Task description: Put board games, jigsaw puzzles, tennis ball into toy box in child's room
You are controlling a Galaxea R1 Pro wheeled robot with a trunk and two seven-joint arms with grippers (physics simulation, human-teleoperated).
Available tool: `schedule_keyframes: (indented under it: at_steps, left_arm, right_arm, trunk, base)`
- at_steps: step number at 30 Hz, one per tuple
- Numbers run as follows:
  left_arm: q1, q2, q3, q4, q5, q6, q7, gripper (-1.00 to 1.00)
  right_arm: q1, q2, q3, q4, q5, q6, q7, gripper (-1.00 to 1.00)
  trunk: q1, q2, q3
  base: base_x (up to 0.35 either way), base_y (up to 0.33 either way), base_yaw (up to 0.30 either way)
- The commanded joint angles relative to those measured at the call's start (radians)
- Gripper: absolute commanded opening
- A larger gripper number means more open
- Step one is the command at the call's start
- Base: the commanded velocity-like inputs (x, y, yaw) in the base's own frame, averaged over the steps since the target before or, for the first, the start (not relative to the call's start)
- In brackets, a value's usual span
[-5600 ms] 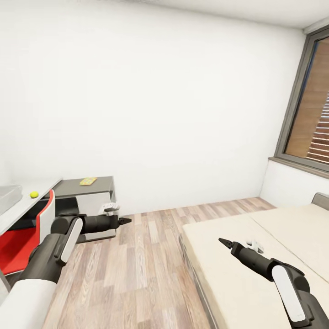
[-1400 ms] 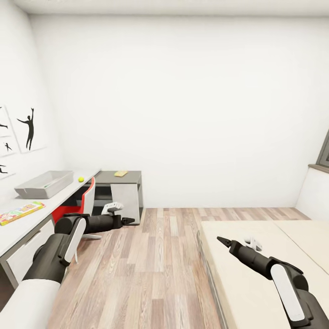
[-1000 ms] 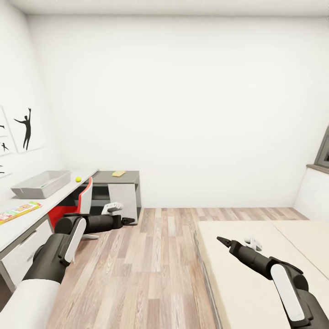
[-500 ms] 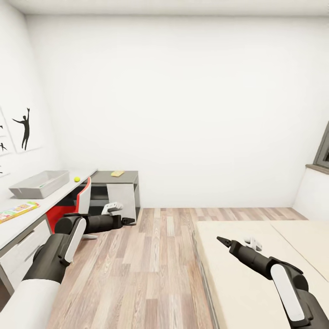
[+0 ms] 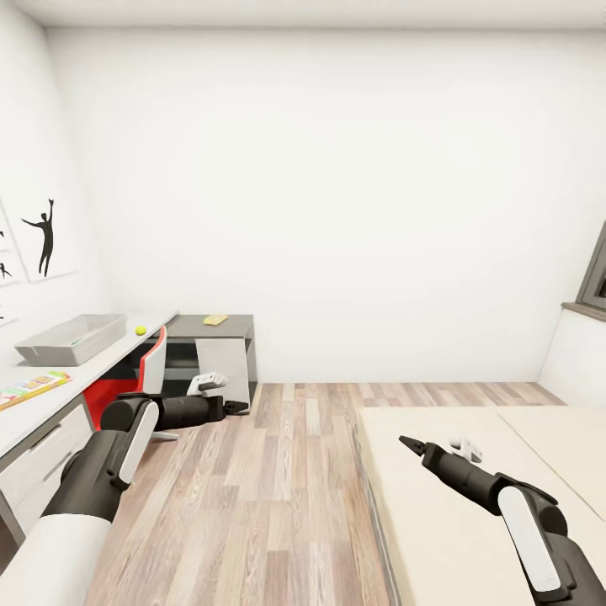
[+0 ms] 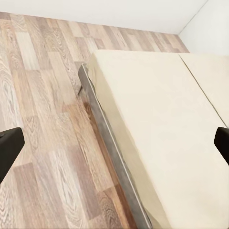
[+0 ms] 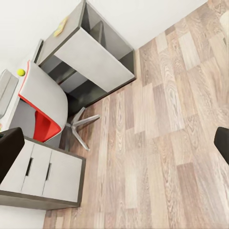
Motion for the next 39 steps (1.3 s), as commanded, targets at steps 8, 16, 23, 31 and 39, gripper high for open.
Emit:
schedule_keyframes:
  at_steps: [8,16,23,31,39]
  left_arm:
    - [0.0,0.0,0.003,-0.001,0.003,0.007,-0.001,1.0]
    - [0.0,0.0,0.003,-0.001,0.004,0.007,-0.001,1.0]
    - [0.0,0.0,0.002,-0.001,0.003,0.007,-0.001,1.0]
    - [0.0,0.0,0.003,-0.001,0.003,0.007,-0.001,1.0]
    - [0.0,0.0,0.003,-0.001,0.003,0.007,-0.001,1.0]
  right_arm:
    - [0.0,0.0,-0.002,0.0,0.003,0.005,0.006,1.0]
    - [0.0,0.0,-0.002,0.0,0.003,0.005,0.006,1.0]
    - [0.0,0.0,-0.002,0.0,0.003,0.005,0.006,1.0]
    - [0.0,0.0,0.011,0.0,0.004,0.005,0.005,1.0]
    - [0.0,0.0,0.017,0.0,0.004,0.004,0.004,1.0]
  trunk:
    - [0.0,-0.001,0.0]
    - [0.0,-0.001,0.0]
    - [0.0,-0.001,0.0]
    - [0.0,-0.001,0.0]
    - [0.0,-0.001,0.0]
  base:
    - [-0.025,-0.008,0.0]
    - [-0.003,-0.001,0.0]
    - [-0.003,0.0,0.0]
    - [-0.027,0.0,0.0]
    - [-0.01,0.0,0.0]
